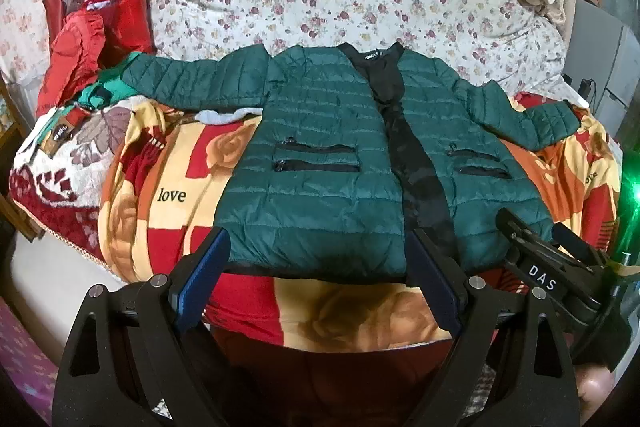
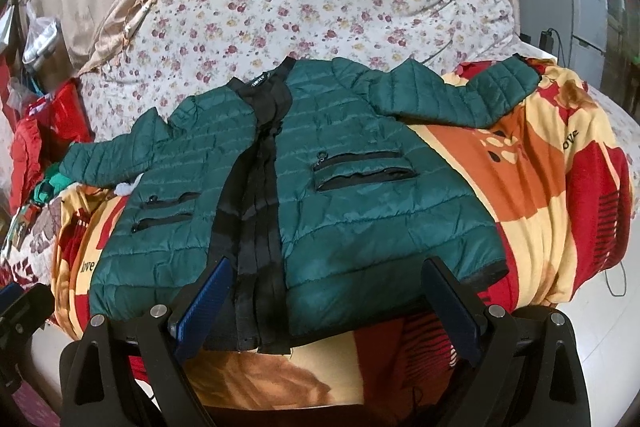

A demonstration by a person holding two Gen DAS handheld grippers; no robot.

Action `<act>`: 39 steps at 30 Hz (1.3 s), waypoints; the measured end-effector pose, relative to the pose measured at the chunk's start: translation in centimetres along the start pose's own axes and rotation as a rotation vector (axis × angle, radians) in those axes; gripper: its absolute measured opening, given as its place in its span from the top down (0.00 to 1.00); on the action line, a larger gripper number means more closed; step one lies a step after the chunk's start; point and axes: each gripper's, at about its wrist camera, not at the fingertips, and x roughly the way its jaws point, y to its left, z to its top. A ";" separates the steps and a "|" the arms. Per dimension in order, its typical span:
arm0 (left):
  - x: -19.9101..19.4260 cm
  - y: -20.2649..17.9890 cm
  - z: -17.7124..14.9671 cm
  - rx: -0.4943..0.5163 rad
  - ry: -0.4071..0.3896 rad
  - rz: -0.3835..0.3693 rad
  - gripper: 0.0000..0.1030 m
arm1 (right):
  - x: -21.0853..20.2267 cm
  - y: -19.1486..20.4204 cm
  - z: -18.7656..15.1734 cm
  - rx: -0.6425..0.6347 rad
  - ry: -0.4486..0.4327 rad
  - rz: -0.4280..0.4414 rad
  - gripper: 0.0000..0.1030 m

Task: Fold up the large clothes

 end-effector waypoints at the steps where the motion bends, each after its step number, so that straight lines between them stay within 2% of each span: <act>1: 0.0 -0.1 0.0 0.002 -0.001 0.001 0.13 | 0.0 0.1 0.0 -0.003 0.001 0.001 0.08; 13: 0.1 0.7 0.2 -0.033 0.001 0.007 0.13 | 0.7 0.6 -0.5 -0.035 0.023 0.001 0.08; 19: 1.6 1.3 0.0 -0.052 0.050 -0.001 0.13 | 1.7 1.3 -1.0 -0.065 0.063 0.011 0.08; 24: 1.5 2.0 -0.1 -0.089 0.048 0.009 0.13 | 1.4 2.0 -1.2 -0.100 0.054 0.021 0.08; 39: 1.4 1.9 -0.1 -0.073 0.046 0.026 0.13 | 1.5 2.3 -1.4 -0.113 0.062 0.025 0.08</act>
